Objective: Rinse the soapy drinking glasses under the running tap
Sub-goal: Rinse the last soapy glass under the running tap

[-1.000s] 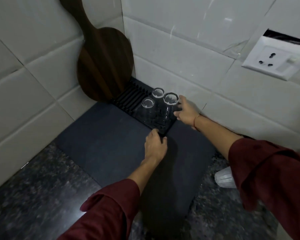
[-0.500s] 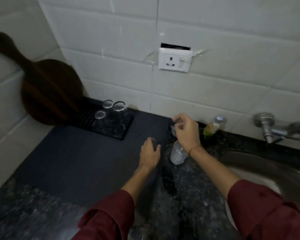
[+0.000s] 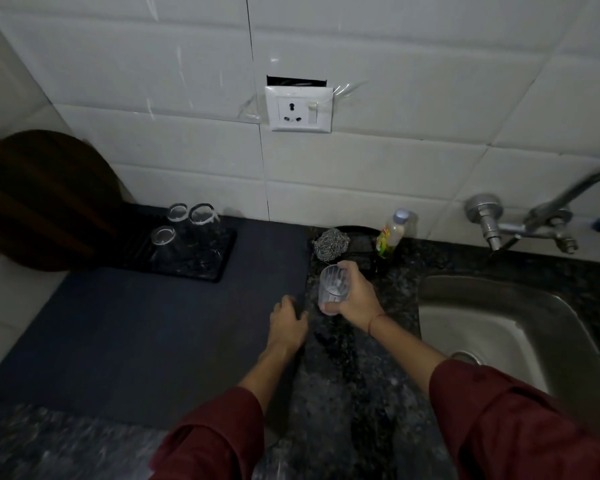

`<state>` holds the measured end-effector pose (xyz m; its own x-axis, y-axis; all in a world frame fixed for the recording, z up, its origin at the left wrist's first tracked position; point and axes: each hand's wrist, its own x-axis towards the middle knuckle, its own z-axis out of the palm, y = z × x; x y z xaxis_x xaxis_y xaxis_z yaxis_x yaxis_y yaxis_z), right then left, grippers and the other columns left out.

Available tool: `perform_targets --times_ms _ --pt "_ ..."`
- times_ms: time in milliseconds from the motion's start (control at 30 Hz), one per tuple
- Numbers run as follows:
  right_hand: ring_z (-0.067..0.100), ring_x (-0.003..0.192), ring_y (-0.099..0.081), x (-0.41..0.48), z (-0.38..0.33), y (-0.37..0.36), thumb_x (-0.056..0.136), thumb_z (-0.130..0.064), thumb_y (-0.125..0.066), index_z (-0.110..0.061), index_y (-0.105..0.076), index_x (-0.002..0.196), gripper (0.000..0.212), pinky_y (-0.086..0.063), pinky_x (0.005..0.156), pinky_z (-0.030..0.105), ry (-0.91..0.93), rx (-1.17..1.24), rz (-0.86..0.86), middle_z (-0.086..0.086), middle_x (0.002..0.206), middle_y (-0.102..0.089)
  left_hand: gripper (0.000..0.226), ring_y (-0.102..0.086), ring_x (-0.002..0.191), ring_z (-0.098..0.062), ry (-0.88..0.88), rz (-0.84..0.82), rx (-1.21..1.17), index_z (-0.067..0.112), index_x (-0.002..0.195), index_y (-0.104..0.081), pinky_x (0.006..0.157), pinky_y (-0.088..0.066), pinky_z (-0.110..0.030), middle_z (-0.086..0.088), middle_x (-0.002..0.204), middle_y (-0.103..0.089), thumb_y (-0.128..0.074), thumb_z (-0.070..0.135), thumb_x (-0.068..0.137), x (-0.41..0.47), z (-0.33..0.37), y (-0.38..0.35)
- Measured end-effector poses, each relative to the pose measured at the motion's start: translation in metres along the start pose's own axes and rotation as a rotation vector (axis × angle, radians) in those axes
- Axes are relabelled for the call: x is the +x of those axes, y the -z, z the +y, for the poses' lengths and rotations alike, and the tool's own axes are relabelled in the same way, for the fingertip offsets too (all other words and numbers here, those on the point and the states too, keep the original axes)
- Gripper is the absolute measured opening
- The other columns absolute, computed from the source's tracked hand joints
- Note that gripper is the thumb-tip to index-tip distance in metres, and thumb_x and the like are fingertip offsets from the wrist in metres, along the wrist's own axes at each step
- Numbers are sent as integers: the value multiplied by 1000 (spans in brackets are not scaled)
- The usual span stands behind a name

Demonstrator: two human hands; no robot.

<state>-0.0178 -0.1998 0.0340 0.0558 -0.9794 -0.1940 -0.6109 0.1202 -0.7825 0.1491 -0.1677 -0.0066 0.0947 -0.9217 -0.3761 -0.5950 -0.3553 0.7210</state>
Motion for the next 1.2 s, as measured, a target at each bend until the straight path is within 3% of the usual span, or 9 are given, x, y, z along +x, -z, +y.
perform_targets --times_ms 67,200,367,500,700,900,1033,1100,1200 --pt "23 110 -56 0 4 -8 64 -24 -91 -21 -41 131 83 -51 90 39 22 36 51 5 123 -55 34 -50 123 -34 8 -11 -6 5 128 -50 103 -42 -42 -19 129 -53 -58 19 98 0 -4 0" --pt "21 103 -59 -3 9 -20 70 -22 -87 -19 -46 123 68 -51 83 33 63 85 175 4 113 -59 30 -52 118 -32 13 10 -17 5 124 -50 99 -42 -38 -18 127 -54 -57 18 99 1 -1 -1" --pt "20 91 -63 -20 23 -3 64 -30 -88 -23 -49 117 66 -56 76 41 53 142 303 0 101 -64 20 -53 106 -19 -37 55 -66 8 119 -51 82 -36 -25 -10 122 -57 -54 18 102 -15 35 -12" --pt "14 92 -64 -46 49 46 61 -39 -91 -34 -49 116 69 -57 76 34 14 188 398 -7 100 -65 23 -59 108 -20 -132 110 -90 6 125 -55 82 -41 -26 -9 122 -61 -50 14 105 -22 79 -40" --pt "8 90 -63 -85 105 148 57 -39 -92 -31 -55 113 67 -50 73 25 -4 183 548 -13 99 -66 23 -60 94 -12 -268 171 -109 7 124 -64 80 -42 -20 -3 109 -68 -52 13 104 -39 169 -127" --pt "6 91 -65 -105 160 231 55 -33 -93 -31 -55 113 69 -55 75 27 -2 168 567 -18 99 -65 44 -63 118 -25 -330 91 -131 1 139 -55 91 -44 -21 -12 123 -67 -61 25 102 -45 284 -212" --pt "-2 85 -59 -111 179 271 57 -33 -91 -40 -50 106 64 -45 69 10 0 158 516 -25 92 -61 34 -61 82 -19 -317 69 -127 6 108 -54 56 -39 -16 -2 89 -62 -62 39 100 -37 338 -244" --pt "0 85 -60 -110 184 283 58 -33 -90 -41 -49 104 62 -46 68 11 -8 161 480 -23 90 -62 31 -58 78 -20 -277 112 -141 6 104 -52 56 -39 -24 -2 85 -59 -55 37 104 -32 352 -254" --pt "7 87 -65 -105 188 289 57 -35 -89 -35 -52 107 62 -54 71 24 -13 158 449 -14 94 -67 33 -57 74 -20 -206 195 -123 7 98 -54 65 -41 -32 -5 85 -59 -41 35 109 -27 357 -260"
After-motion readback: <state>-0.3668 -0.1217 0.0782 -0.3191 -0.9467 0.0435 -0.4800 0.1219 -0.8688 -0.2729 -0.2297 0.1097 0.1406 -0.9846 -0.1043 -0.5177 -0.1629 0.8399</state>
